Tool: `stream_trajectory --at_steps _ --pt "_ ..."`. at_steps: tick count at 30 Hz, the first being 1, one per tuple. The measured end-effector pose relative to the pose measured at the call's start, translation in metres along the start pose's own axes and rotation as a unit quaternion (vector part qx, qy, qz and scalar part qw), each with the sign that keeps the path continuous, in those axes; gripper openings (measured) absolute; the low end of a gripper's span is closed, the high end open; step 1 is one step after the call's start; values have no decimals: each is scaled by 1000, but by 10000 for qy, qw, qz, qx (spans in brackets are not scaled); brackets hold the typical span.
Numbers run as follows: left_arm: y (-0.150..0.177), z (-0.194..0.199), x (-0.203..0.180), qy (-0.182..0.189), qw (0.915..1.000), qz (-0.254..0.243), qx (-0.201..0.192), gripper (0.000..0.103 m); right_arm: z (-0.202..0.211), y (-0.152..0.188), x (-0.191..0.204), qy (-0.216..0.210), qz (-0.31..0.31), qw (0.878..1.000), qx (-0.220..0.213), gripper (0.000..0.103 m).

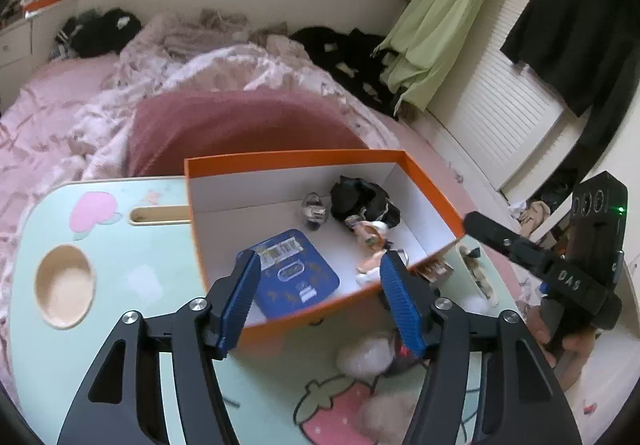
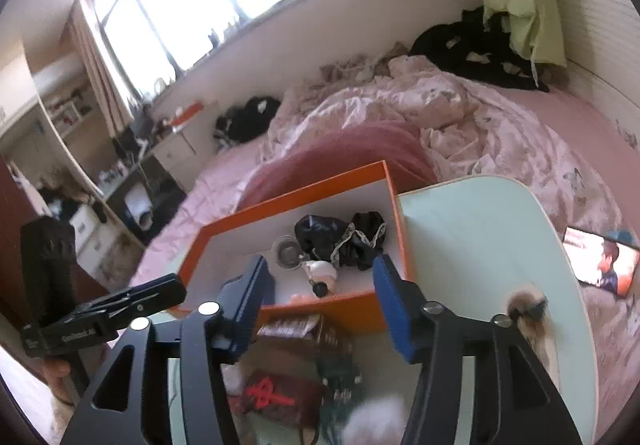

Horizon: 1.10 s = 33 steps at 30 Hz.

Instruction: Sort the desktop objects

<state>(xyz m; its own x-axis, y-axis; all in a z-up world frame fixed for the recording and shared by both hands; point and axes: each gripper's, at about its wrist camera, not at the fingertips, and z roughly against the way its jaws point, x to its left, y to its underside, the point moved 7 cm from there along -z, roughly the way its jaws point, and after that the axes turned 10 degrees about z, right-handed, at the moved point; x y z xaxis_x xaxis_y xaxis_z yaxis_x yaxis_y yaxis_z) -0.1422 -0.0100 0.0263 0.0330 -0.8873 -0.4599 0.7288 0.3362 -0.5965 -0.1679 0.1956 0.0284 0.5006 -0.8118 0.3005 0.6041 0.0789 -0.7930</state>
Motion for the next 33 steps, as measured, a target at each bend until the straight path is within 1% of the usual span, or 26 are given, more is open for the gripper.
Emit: stream_trajectory --at_steps 1,2,4,5,6,7,8,10,12,14,17,18,19,20,22,23,24,25,26,28,33 --pt "4 7 -1 -31 10000 -68 -52 70 8 4 1 -10 -40 10000 -34 69" --pt "11 14 -3 -64 9998 -165 -95 70 16 8 3 -14 -52 10000 -41 76" --pt "24 23 -8 -68 9993 -361 -80 71 32 22 14 -33 86 10000 -17 79" --pt "35 26 -11 -96 9988 -488 -21 71 40 31 22 2 282 9996 7 79" --pt "42 28 -12 -126 9984 -550 16 71 45 39 29 109 475 9988 41 80" --pt "56 31 -12 -178 9977 -644 105 71 50 49 38 286 737 9968 90 85" --pt "64 32 -10 -211 9974 -667 149 71 53 62 46 492 1020 9934 167 88" --pt "87 34 -5 -346 9970 -654 213 71 54 84 56 794 1369 9869 328 89" --pt "104 34 0 -439 9968 -617 269 71 50 104 63 900 1596 9816 529 89" --pt "119 29 4 -545 9951 -690 456 71 42 121 63 1051 1718 9765 770 89" --pt "124 23 10 -638 9937 -672 637 71 31 141 55 1167 1728 9721 1078 90" --pt "125 21 12 -642 9938 -604 672 71 29 146 52 1279 1792 9694 1087 92" --pt "125 21 14 -636 9943 -561 643 72 28 148 49 1403 1836 9672 1053 99" --pt "126 21 15 -659 9942 -554 646 73 28 151 47 1378 1782 9688 1033 103" --pt "128 20 16 -811 9928 -630 612 81 28 154 43 1365 1774 9694 1010 103" --pt "129 20 16 -877 9919 -682 609 84 28 156 41 1359 1770 9698 979 103" --pt "130 18 17 -1023 9898 -781 605 86 28 156 40 1350 1777 9701 955 103" --pt "132 15 17 -1305 9851 -953 593 90 28 157 39 1336 1786 9703 934 103" --pt "132 14 18 -1351 9841 -994 585 94 29 157 39 1327 1791 9704 929 103" --pt "134 12 19 -1329 9842 -970 655 103 30 159 38 1315 1801 9705 916 103" --pt "132 12 22 -1311 9844 -961 665 103 31 158 40 1317 1809 9704 910 103"
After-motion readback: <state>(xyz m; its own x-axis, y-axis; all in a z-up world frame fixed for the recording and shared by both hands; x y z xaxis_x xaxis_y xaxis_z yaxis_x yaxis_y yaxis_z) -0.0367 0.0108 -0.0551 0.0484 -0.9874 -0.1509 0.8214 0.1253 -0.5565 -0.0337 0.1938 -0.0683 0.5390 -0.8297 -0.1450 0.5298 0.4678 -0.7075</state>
